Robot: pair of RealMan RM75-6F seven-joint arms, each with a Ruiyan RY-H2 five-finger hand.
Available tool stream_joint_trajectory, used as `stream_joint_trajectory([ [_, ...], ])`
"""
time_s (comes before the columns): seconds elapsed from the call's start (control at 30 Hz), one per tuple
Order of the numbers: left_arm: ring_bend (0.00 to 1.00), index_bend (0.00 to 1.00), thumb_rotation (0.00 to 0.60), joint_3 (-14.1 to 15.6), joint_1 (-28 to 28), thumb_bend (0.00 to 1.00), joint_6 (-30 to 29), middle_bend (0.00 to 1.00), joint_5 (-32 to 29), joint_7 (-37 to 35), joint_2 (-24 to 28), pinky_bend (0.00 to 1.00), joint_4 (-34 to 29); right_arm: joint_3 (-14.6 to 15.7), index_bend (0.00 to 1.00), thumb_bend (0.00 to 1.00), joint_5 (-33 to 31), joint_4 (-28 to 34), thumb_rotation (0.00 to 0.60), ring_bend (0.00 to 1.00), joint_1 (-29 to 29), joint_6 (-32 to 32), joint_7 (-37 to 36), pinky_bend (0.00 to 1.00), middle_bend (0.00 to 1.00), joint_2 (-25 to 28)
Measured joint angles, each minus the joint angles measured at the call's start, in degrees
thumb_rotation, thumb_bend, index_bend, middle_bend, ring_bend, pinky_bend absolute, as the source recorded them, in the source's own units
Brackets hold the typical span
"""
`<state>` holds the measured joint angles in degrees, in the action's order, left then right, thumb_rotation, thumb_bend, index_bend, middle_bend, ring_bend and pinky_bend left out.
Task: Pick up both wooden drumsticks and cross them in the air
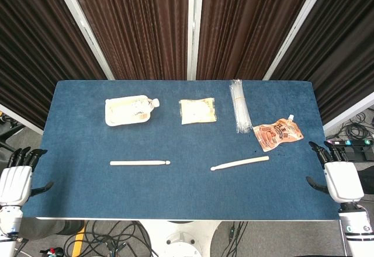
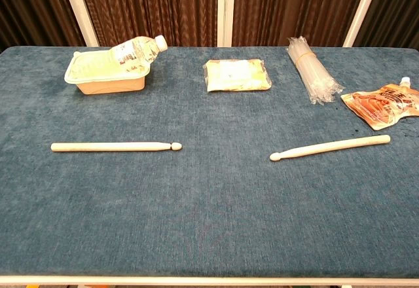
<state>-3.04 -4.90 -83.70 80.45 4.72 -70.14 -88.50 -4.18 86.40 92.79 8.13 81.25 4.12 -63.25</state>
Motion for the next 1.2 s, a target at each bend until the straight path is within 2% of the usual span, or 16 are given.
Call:
stream_joint_trajectory([
  [0.3, 0.09, 0.21, 0.6, -0.39, 0.24, 0.11, -0.97, 0.18, 0.55, -0.07, -0.57, 0.09, 0.33, -0.03, 0.14, 0.08, 0.1, 0.0, 0.6, 0.11, 0.55, -0.62, -1.25, 0.22, 0.26, -0.32],
  [0.47, 0.09, 0.21, 0.6, -0.5, -0.11, 0.11, -0.88, 0.18, 1.22, -0.37, -0.08, 0.09, 0.08, -0.13, 0.14, 0.09, 0.32, 0.35, 0.6, 0.13, 2.34, -3.32, -1.87, 0.24, 0.3, -0.56],
  [0.67, 0.09, 0.21, 0.6, -0.22, -0.55, 0.11, -0.14, 0.18, 1.86, -0.15, 0.29, 0.09, 0.07, -0.54, 0.25, 0.1, 1.02, -2.04, 0.6, 0.18, 7.73, -10.56, 0.79, 0.29, 0.36, -3.63],
  [0.9, 0.09, 0.21, 0.6, -0.35, -0.7, 0.11, 0.03, 0.18, 1.73, -0.06, 0.66, 0.09, -0.24, -0.99, 0.4, 0.1, 1.17, -10.59, 0.6, 0.23, 14.35, -18.08, 3.88, 0.34, 0.43, -12.73],
  [1.2, 0.09, 0.21, 0.6, -0.72, -1.05, 0.11, 0.8, 0.18, 0.87, 0.46, 1.16, 0.09, -0.96, -0.44, 0.45, 0.11, 1.52, -25.07, 0.6, 0.26, 18.48, -20.97, 4.47, 0.35, 0.47, -23.52],
])
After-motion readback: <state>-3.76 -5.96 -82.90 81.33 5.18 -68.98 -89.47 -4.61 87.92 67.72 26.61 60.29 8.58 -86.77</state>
